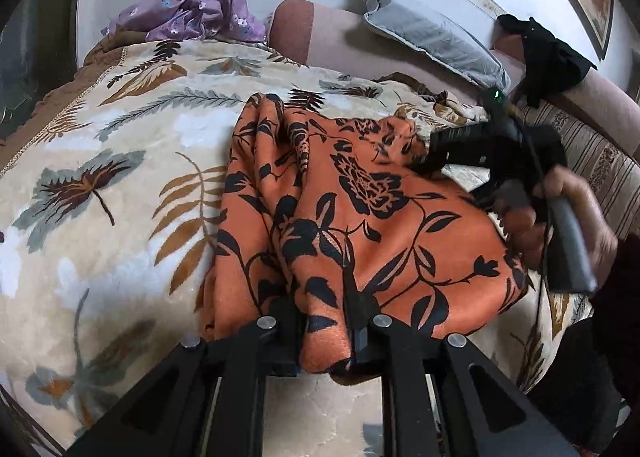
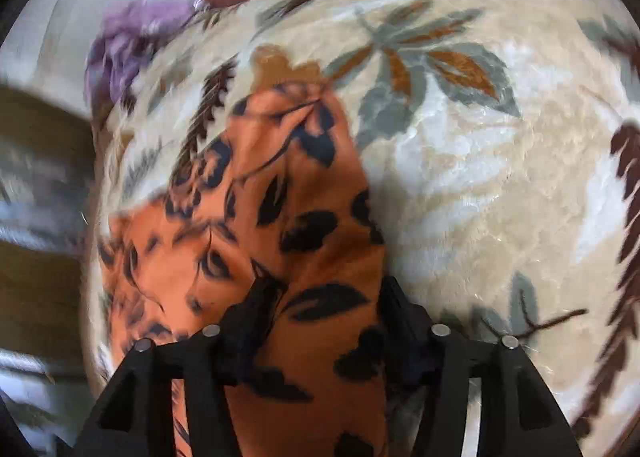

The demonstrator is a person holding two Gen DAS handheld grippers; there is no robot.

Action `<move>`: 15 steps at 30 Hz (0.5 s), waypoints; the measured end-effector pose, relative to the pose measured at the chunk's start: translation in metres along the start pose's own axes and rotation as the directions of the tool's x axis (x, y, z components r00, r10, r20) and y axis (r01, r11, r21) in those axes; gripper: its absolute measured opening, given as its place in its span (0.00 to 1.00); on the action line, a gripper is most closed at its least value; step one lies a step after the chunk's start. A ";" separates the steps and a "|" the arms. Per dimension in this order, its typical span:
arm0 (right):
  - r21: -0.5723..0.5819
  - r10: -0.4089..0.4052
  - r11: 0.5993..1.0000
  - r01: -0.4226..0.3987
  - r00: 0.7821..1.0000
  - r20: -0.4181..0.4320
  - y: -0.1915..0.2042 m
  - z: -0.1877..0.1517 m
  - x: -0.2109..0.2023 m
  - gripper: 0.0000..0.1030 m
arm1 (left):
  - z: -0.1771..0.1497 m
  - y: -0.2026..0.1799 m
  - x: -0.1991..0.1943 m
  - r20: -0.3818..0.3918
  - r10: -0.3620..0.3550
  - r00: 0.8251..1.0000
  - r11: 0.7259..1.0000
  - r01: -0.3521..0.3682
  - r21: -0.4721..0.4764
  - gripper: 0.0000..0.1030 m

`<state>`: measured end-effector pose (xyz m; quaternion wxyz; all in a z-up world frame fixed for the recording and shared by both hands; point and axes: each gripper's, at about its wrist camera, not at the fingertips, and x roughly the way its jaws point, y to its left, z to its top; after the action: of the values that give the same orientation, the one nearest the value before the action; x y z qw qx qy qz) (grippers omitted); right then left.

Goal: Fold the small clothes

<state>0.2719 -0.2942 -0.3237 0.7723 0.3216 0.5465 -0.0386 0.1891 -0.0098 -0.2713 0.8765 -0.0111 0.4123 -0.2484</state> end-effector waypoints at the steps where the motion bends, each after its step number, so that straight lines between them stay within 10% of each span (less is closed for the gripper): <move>1: -0.012 -0.018 1.000 0.019 1.000 0.015 0.004 0.002 -0.004 0.61 | 0.000 0.000 0.000 0.000 0.001 1.000 1.000 -0.001 0.003 0.16; 15: -0.187 -0.168 0.956 0.225 0.946 0.277 0.084 -0.002 -0.037 0.60 | -0.003 -0.006 0.000 -0.003 0.037 0.999 0.999 -0.037 0.016 0.19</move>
<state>0.2901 -0.2378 -0.2535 0.8595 0.1715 0.4715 -0.0976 0.1847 -0.0148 -0.2716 0.8802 0.0039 0.4119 -0.2356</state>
